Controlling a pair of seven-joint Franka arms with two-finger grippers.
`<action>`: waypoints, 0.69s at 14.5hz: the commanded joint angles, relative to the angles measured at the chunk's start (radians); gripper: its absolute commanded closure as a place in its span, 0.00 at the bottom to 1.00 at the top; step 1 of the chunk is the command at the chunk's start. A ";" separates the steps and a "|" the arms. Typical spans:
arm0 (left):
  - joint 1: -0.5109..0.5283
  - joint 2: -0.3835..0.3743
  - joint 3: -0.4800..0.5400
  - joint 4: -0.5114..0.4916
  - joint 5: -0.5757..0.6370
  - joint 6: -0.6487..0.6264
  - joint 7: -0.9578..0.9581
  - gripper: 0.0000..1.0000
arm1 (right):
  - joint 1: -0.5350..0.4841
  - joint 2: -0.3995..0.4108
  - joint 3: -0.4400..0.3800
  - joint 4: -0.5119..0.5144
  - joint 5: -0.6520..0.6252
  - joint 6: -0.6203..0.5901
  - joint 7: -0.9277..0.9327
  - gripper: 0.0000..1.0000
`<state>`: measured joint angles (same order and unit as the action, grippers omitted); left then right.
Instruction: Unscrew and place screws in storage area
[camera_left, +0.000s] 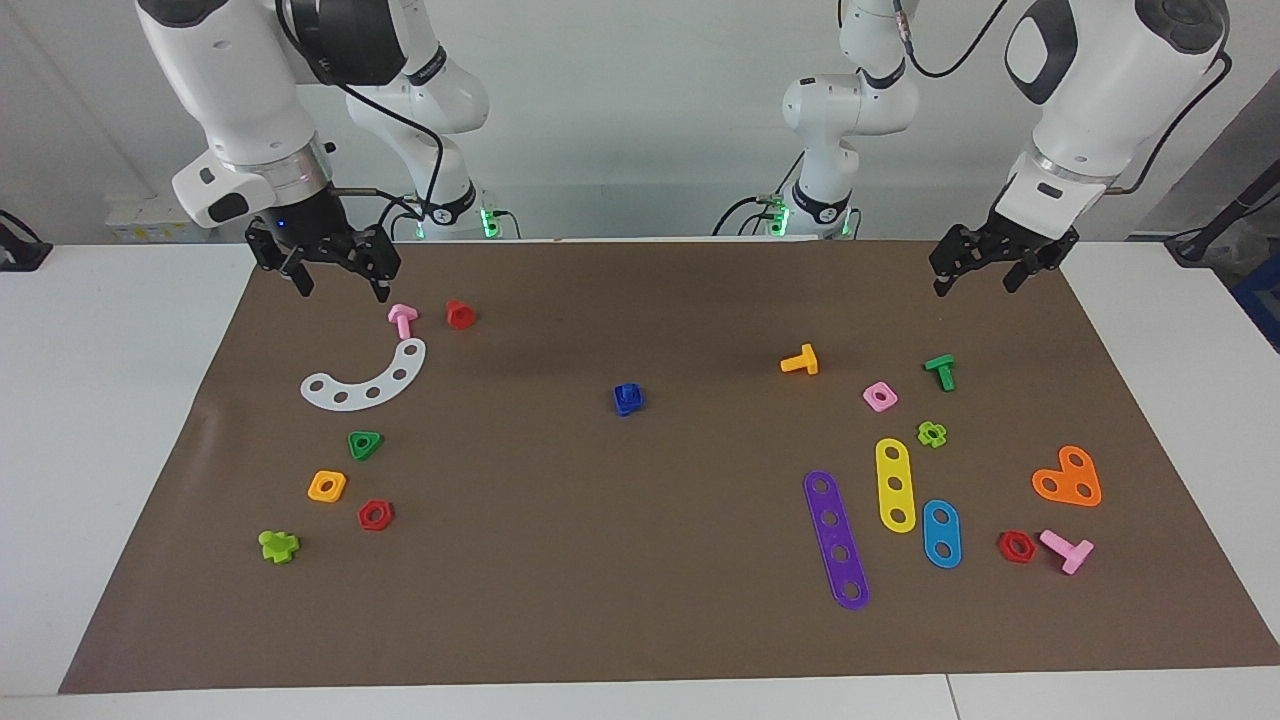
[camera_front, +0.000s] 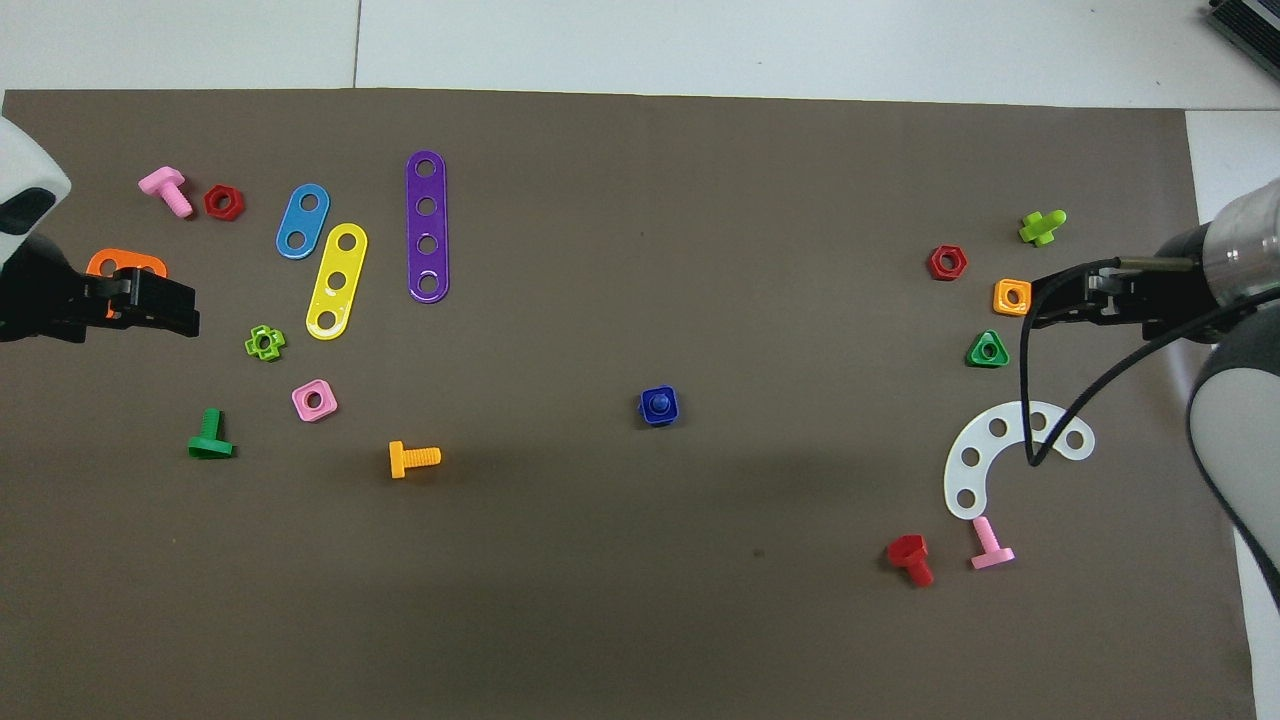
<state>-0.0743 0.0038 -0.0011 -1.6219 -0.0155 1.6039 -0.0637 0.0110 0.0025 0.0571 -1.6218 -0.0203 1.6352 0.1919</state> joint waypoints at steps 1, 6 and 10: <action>-0.004 0.002 0.009 0.002 -0.018 0.007 0.018 0.00 | -0.013 -0.022 0.007 -0.027 0.020 0.014 0.007 0.00; -0.021 -0.004 0.007 -0.012 -0.018 0.007 0.030 0.00 | -0.013 -0.022 0.009 -0.027 0.020 0.014 0.007 0.00; -0.060 -0.002 0.003 -0.053 -0.066 0.076 0.013 0.00 | -0.013 -0.022 0.009 -0.027 0.020 0.014 0.007 0.00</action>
<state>-0.0901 0.0044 -0.0111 -1.6382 -0.0405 1.6219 -0.0497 0.0110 0.0025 0.0571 -1.6218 -0.0203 1.6352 0.1919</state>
